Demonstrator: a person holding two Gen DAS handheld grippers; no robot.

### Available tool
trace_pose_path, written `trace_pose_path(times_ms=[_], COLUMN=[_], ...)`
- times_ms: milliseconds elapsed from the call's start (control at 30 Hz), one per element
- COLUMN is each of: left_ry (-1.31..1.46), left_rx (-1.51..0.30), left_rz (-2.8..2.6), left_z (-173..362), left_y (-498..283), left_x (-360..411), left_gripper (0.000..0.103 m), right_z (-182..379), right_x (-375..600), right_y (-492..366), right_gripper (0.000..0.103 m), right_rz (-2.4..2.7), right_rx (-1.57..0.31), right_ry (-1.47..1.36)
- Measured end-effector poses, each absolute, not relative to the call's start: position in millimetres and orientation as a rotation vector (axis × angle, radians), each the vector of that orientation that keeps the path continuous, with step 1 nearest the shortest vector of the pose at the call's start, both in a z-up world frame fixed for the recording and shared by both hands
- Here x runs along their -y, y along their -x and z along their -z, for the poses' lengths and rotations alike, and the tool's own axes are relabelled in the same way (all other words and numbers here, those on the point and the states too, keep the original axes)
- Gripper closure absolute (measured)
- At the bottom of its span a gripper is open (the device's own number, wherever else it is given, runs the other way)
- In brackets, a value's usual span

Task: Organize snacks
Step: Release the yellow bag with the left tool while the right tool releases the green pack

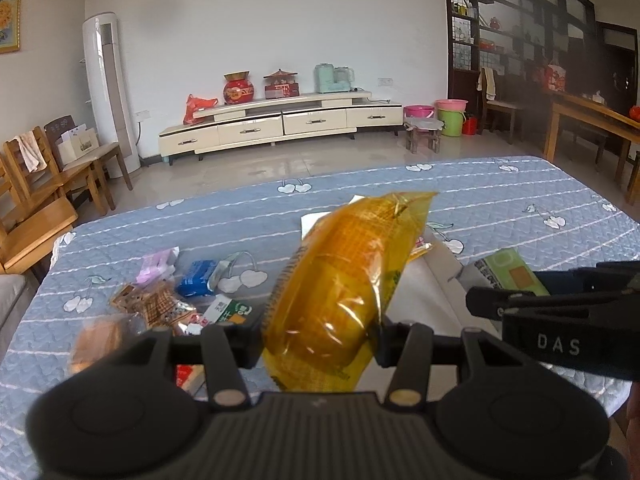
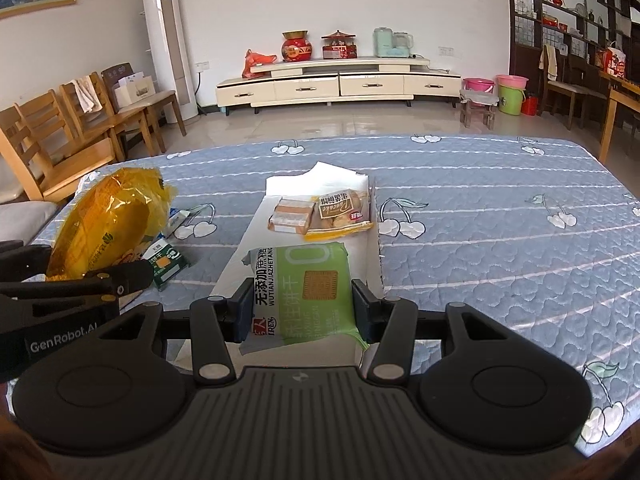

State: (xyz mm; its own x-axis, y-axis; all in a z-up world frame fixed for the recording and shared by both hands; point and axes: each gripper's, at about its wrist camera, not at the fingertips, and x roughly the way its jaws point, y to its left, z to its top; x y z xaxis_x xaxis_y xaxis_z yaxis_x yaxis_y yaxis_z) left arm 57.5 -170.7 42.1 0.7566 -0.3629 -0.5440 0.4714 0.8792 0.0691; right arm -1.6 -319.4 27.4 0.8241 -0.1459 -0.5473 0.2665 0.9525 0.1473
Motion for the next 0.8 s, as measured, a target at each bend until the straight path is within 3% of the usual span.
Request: trace_pose_path(times_ms=[800], left_ry=[-0.206], left_rx=[-0.651], left_rz=[0.514], left_z=[-12], left_y=[-95], left_x=[209], left_gripper=[0.053], right_z=[-25], right_x=[332], right_y=[-21], right_gripper=[0.043], right_rz=[0.257], right_rx=[-0.564], right_ry=[-0.217])
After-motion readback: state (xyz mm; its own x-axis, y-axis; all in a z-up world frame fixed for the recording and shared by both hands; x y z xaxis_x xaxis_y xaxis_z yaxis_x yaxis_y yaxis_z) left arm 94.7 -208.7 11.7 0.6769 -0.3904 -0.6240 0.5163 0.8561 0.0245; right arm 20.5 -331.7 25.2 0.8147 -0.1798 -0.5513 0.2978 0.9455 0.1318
